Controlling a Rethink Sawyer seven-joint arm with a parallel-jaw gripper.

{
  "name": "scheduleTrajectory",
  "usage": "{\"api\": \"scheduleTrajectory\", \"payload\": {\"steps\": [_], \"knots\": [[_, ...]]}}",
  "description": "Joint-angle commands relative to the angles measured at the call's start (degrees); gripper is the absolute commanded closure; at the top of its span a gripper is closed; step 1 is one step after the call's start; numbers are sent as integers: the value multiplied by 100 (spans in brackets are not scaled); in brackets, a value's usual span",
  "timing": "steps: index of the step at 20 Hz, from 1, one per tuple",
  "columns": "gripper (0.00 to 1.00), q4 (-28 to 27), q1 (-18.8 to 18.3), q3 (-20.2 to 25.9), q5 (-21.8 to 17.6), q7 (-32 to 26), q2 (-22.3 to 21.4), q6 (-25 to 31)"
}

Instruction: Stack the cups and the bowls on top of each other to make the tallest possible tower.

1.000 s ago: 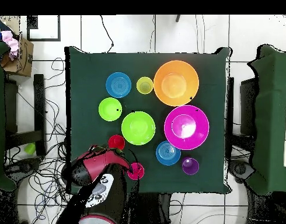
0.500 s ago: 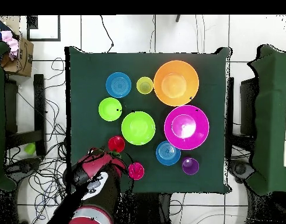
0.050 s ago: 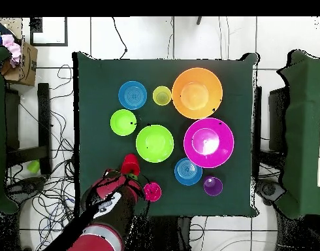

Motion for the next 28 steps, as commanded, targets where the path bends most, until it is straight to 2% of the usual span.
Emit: {"api": "scheduleTrajectory", "payload": {"steps": [1,18,21,28], "knots": [[0,200,-11,303,-72,519,209,-190],[0,325,-243,539,-38,418,-140,134],[0,372,-365,648,-33,279,-477,523],[0,327,-441,738,23,122,-914,1000]]}}
